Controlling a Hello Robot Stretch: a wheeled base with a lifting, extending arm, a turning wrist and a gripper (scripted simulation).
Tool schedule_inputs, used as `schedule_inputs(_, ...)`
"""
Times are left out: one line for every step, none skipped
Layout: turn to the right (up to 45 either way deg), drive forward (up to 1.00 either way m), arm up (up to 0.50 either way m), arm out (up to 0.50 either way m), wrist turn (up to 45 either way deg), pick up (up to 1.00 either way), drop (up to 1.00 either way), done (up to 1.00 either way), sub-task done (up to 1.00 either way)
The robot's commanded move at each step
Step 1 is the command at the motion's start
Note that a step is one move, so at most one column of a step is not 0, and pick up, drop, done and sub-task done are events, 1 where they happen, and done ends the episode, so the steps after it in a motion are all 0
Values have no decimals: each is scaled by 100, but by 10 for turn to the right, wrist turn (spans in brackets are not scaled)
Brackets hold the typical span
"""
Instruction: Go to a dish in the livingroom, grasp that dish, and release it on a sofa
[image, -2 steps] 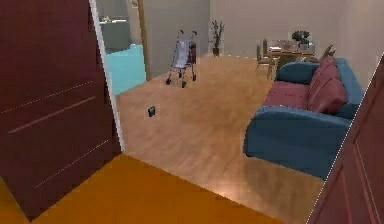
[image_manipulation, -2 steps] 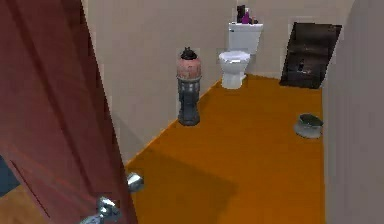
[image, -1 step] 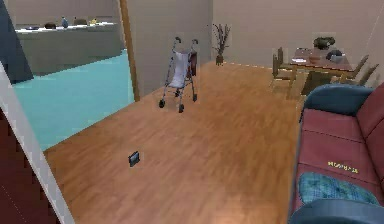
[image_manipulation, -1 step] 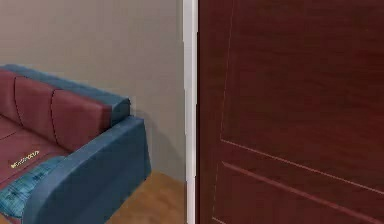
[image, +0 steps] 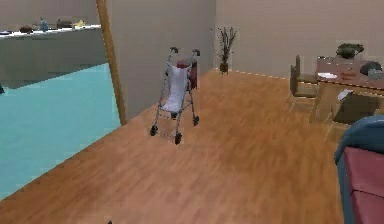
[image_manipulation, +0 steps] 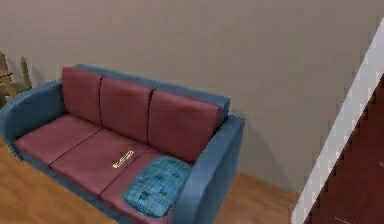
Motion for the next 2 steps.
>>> schedule_inputs(270, 0, 0, 0, 0, 0, 0, 0, 0)
schedule_inputs(0, 5, 0, 0, 0, 0, 0, 0, 0)
